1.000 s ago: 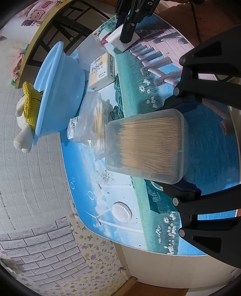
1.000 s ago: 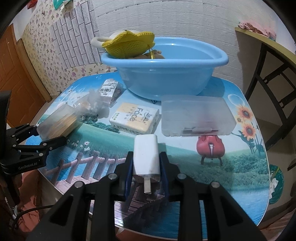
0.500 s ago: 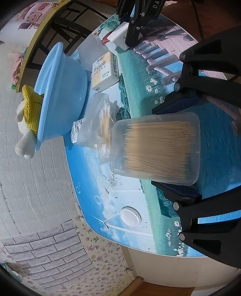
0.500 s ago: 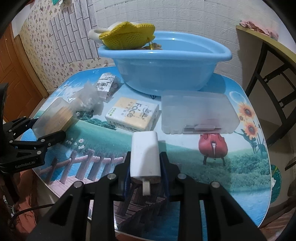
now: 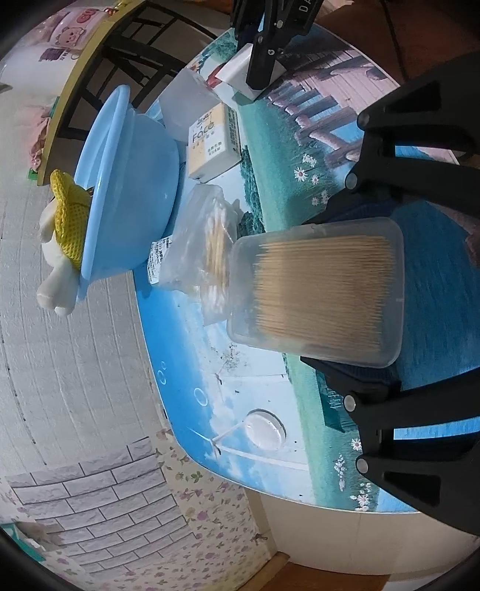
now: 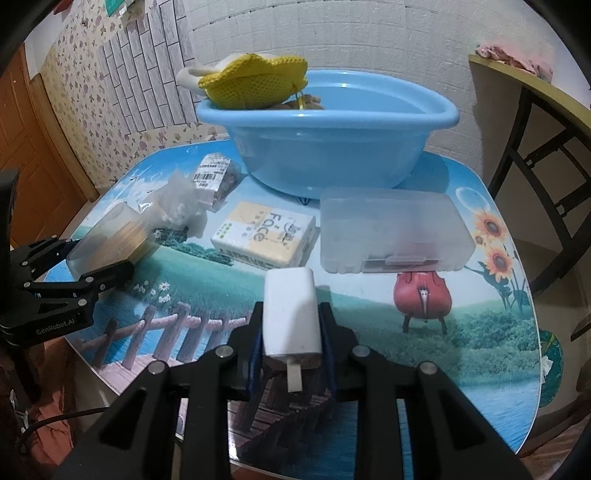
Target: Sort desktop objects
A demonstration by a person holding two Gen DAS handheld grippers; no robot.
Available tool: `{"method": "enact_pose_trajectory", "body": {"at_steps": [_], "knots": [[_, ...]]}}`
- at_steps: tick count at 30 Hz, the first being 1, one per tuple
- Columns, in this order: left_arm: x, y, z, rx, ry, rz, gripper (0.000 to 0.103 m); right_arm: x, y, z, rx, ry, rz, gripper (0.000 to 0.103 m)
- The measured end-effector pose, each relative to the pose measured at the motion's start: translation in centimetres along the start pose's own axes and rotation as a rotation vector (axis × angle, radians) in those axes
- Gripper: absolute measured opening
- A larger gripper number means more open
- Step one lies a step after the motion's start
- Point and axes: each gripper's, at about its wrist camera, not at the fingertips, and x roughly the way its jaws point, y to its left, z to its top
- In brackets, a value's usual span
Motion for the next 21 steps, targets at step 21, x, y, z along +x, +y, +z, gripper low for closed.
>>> {"method": "enact_pose_trajectory", "body": {"at_steps": [21], "knots": [[-2.7, 1.3, 1.0, -0.079, -0.033, -0.029, 0.060, -1.8, -0.2, 0.5, 0.021, -0.058, 0.016, 0.025]]}}
